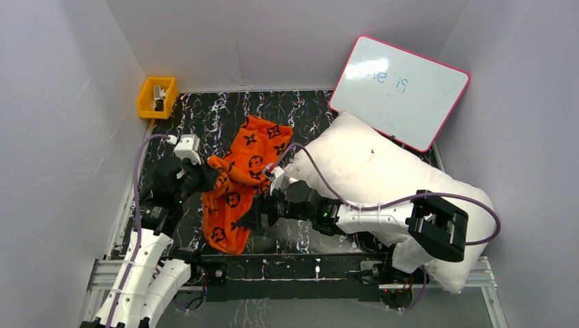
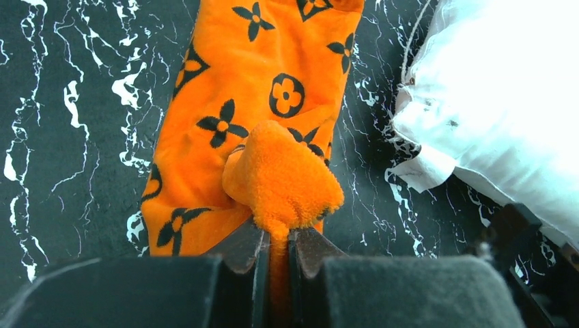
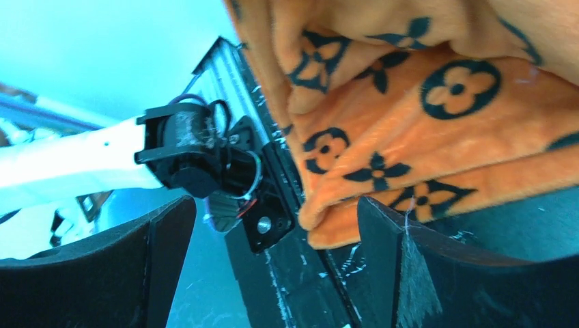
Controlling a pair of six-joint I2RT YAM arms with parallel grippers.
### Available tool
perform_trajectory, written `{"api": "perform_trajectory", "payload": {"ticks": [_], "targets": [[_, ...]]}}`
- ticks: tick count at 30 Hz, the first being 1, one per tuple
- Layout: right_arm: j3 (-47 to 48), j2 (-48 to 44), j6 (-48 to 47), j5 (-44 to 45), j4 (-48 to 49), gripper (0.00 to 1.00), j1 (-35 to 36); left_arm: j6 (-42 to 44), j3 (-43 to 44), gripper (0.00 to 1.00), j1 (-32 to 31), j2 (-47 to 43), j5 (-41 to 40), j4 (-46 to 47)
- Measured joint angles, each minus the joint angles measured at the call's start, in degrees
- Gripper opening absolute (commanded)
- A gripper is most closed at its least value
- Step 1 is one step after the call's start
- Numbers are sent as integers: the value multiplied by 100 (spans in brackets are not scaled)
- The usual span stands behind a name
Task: Remove the pillowcase from the pillow
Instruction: Fold the pillowcase at the center of the board.
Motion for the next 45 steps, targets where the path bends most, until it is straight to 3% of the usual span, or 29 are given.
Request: {"api": "perform_trajectory", "payload": {"ticks": [5, 9, 14, 22, 25, 29, 31, 35, 41, 45], "targets": [[37, 168, -55, 564, -494, 60, -2, 120, 0, 0, 0, -155, 105, 2], [691, 1097, 55, 699, -846, 42, -11, 157, 0, 0, 0, -201, 168, 2], [1604, 2116, 208, 669, -964, 40, 13, 157, 7, 0, 0, -160, 232, 2], [2618, 2704, 334, 581, -822, 35, 144, 133, 17, 0, 0, -127, 249, -4], [2817, 2892, 437, 422, -664, 43, 170, 116, 17, 0, 0, -138, 236, -20], [2706, 2966, 678, 116, -199, 77, 175, 101, 17, 0, 0, -175, 181, -81], [2503, 2931, 780, -20, 160, 85, 177, 103, 17, 0, 0, -195, 160, -101], [1508, 2273, 671, -15, 223, 89, 177, 199, 17, 0, 0, -234, 195, -142], [-428, -205, 243, 828, -374, 95, 24, 466, -20, 0, 0, -334, 686, -251], [-986, -1604, 98, 1276, -706, 93, -688, 560, -105, 0, 0, -468, 960, -291]]}}
